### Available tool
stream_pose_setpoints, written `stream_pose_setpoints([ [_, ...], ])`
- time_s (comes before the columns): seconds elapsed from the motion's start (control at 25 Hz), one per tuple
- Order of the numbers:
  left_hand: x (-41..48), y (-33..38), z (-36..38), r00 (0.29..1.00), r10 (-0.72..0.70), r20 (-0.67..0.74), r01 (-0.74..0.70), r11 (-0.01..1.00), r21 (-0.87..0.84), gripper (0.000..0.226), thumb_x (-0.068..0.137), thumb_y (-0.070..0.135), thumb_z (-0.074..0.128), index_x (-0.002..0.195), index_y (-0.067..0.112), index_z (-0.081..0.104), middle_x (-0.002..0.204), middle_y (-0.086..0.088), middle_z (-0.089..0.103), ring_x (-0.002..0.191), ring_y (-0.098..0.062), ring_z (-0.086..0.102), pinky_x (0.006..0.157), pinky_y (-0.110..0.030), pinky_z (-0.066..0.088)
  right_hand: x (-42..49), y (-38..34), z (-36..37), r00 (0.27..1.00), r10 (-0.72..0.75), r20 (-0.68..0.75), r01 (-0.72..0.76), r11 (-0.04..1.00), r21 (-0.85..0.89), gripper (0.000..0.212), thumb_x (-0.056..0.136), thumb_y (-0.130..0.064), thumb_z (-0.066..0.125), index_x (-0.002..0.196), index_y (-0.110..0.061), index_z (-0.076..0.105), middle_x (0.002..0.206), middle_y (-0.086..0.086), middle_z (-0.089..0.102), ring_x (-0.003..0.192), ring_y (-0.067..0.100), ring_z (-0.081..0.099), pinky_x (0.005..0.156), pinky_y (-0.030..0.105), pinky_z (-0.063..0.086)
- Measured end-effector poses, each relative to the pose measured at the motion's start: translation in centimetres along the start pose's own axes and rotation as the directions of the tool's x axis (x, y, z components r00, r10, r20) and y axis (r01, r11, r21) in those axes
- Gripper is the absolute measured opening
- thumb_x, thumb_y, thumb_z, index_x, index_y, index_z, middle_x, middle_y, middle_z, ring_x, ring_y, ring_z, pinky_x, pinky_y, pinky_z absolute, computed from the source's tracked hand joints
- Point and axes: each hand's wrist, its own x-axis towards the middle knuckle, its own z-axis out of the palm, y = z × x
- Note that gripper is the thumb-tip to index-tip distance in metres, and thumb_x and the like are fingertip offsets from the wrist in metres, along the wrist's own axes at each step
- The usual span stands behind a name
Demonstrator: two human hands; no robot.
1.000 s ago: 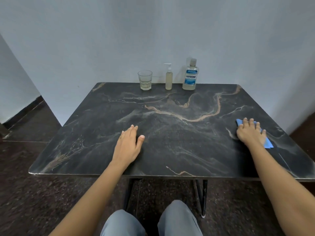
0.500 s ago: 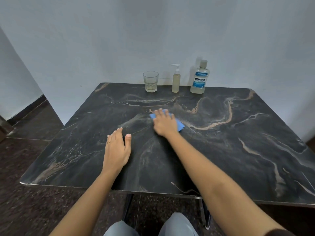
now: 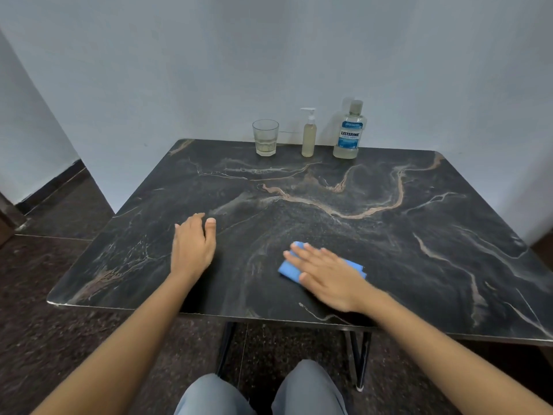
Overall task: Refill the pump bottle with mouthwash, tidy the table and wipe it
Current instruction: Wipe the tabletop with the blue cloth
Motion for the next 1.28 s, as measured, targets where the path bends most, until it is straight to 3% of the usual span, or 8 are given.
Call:
stream_pose_setpoints([
  [0.12, 2.7, -2.3, -2.1, 0.999, 0.033, 0.030, -0.036, 0.994, 0.106, 0.048, 0.102, 0.033, 0.038, 0.131, -0.002, 0.051, 0.131, -0.020, 0.056, 0.126, -0.037, 0.048, 0.117, -0.051, 0.017, -1.0, 8.0, -1.3, 0.965, 0.247, -0.084, -0.247, 0.969, 0.019, 0.055, 0.100, -0.045, 0.020, 0.152, -0.029, 0.012, 0.161, -0.006, 0.005, 0.149, 0.015, 0.004, 0.119, 0.036, 0.006],
  [0.28, 4.8, -5.6, -2.9, 0.998, 0.009, 0.059, -0.017, 0.990, 0.138, 0.052, 0.102, 0.036, 0.036, 0.136, -0.001, 0.046, 0.138, -0.019, 0.051, 0.133, -0.033, 0.042, 0.119, -0.049, 0.015, 0.2, 18.2, -4.1, 0.768, 0.628, -0.123, -0.621, 0.778, 0.095, 0.055, 0.102, -0.043, 0.027, 0.153, -0.026, 0.015, 0.161, 0.000, 0.006, 0.149, 0.020, 0.006, 0.118, 0.045, 0.010],
  [0.44, 4.7, -6.6, -1.6, 0.997, 0.031, 0.067, -0.041, 0.989, 0.142, 0.051, 0.101, 0.038, 0.036, 0.133, 0.001, 0.049, 0.136, -0.017, 0.053, 0.133, -0.030, 0.043, 0.117, -0.047, 0.021, 6.1, 21.1, -4.6, 0.591, 0.781, -0.202, -0.770, 0.621, 0.150, 0.055, 0.100, -0.034, 0.016, 0.154, -0.022, 0.012, 0.162, 0.001, 0.003, 0.149, 0.021, 0.004, 0.120, 0.047, 0.007],
  [0.56, 4.8, -7.0, -1.3, 0.998, 0.037, 0.044, -0.042, 0.990, 0.134, 0.056, 0.100, 0.045, 0.029, 0.132, 0.003, 0.050, 0.139, -0.016, 0.051, 0.137, -0.028, 0.039, 0.116, -0.047, 0.026, 12.4, 20.0, -5.0, 0.535, 0.816, -0.219, -0.798, 0.573, 0.184, 0.055, 0.100, -0.030, 0.015, 0.153, -0.017, 0.013, 0.162, 0.003, 0.004, 0.149, 0.024, 0.003, 0.120, 0.047, 0.005],
  [0.76, 4.9, -7.0, -1.2, 1.000, 0.013, 0.003, -0.013, 0.994, 0.106, 0.048, 0.102, 0.036, 0.033, 0.132, 0.003, 0.050, 0.140, -0.015, 0.050, 0.138, -0.028, 0.037, 0.115, -0.047, 0.027, 24.9, 12.2, -4.6, 0.705, 0.676, -0.216, -0.669, 0.735, 0.116, 0.055, 0.099, -0.029, 0.019, 0.152, -0.012, 0.015, 0.161, 0.008, 0.009, 0.147, 0.029, 0.009, 0.119, 0.049, 0.012],
  [1.0, 4.7, -6.5, -1.5, 0.996, -0.025, -0.089, 0.028, 0.999, 0.033, 0.043, 0.103, 0.030, 0.035, 0.132, 0.001, 0.046, 0.138, -0.016, 0.048, 0.134, -0.033, 0.036, 0.116, -0.046, 0.024, 32.3, -5.2, -0.7, 0.970, 0.209, -0.127, -0.205, 0.978, 0.039, 0.055, 0.100, -0.029, 0.023, 0.152, -0.013, 0.017, 0.161, 0.006, 0.013, 0.148, 0.025, 0.011, 0.118, 0.044, 0.012],
  [1.16, 4.4, -5.9, -2.2, 0.977, -0.031, -0.211, 0.026, 0.999, -0.026, 0.036, 0.103, 0.022, 0.036, 0.127, 0.000, 0.049, 0.130, -0.014, 0.054, 0.128, -0.033, 0.042, 0.118, -0.045, 0.020, 28.8, -11.8, 1.1, 0.996, -0.083, 0.006, 0.083, 0.996, 0.020, 0.053, 0.103, -0.031, 0.018, 0.153, -0.019, 0.011, 0.162, 0.002, 0.005, 0.149, 0.019, 0.001, 0.120, 0.040, 0.003],
  [1.28, 3.9, -5.5, -2.8, 0.966, -0.067, -0.248, 0.047, 0.995, -0.084, 0.034, 0.103, 0.022, 0.036, 0.124, 0.001, 0.053, 0.126, -0.013, 0.058, 0.124, -0.032, 0.047, 0.111, -0.046, 0.031, 23.3, -12.5, 1.3, 0.975, -0.219, 0.040, 0.219, 0.976, 0.009, 0.052, 0.103, -0.032, 0.020, 0.153, -0.021, 0.011, 0.162, 0.000, 0.005, 0.149, 0.017, 0.000, 0.121, 0.039, 0.002],
])
